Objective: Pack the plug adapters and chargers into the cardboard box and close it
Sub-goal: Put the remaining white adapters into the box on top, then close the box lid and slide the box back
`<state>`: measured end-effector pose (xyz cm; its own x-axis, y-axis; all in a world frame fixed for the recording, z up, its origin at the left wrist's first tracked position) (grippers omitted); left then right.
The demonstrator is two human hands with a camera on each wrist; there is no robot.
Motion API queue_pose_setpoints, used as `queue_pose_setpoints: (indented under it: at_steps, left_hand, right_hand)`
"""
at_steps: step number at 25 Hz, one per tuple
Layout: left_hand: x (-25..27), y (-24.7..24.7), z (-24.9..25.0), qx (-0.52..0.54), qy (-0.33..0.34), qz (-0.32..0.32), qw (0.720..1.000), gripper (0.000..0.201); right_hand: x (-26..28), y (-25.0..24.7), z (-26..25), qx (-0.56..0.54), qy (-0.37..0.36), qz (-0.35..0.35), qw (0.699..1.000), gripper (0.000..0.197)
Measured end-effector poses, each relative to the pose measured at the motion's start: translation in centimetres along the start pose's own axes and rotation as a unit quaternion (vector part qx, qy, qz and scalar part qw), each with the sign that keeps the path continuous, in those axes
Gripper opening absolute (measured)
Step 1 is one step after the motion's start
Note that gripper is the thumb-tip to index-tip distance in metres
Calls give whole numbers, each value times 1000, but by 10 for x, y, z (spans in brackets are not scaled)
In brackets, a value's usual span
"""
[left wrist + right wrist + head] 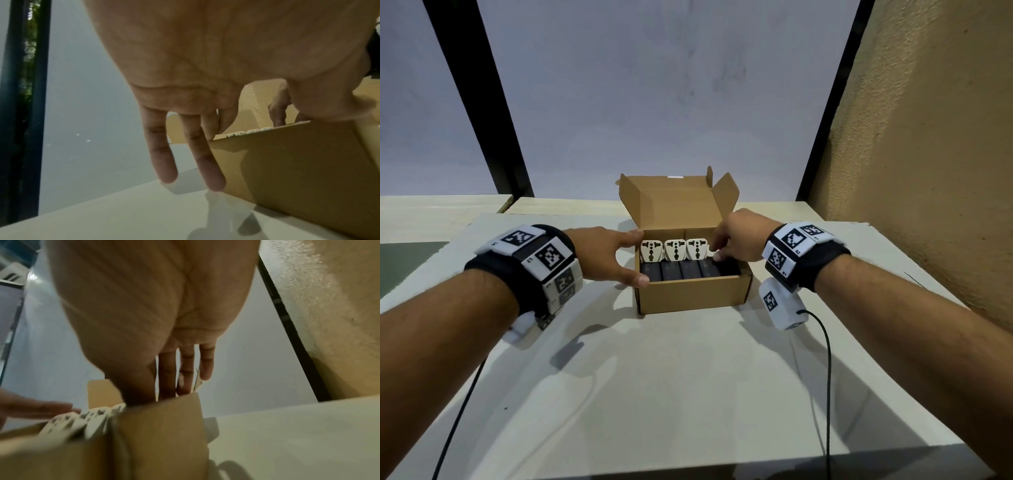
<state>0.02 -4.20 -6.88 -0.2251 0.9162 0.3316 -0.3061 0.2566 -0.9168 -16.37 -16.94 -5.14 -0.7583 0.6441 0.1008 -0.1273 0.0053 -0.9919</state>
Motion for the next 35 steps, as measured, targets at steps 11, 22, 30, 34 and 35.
queue_pose_setpoints:
  at_steps: [11,22,30,34,35]
  left_hand:
    - [-18,-76,-52,201,-69,270,939,62]
    - [-35,-59,-1,615,18,183,767,71]
    - [-5,-28,22,575,47,102,810,63]
    - [-8,-14,14,615,55,110,779,54]
    - [-8,-11,14,616,56,108,778,50]
  right_hand:
    - [-5,-42,49,-79,98,139,982,24]
    - [-19,-36,55,-561,126,104,811,69]
    - [26,-33,42,-572,88,112,808,67]
    - [34,-22,33,-606,74,116,783,52]
    - [35,-20,32,-606,78,122,782,50]
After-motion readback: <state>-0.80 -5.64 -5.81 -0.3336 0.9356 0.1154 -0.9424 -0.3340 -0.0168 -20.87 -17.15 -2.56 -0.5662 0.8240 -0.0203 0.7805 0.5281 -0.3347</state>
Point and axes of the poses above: each hand's wrist, its own x-axis away from the middle knuckle, its own y-axis out of the palm, z = x × y, the point moved 7 cm from there along -x, towards the middle knuckle, and after that the axes turned 8 degrees about x, right-handed, at the moved point
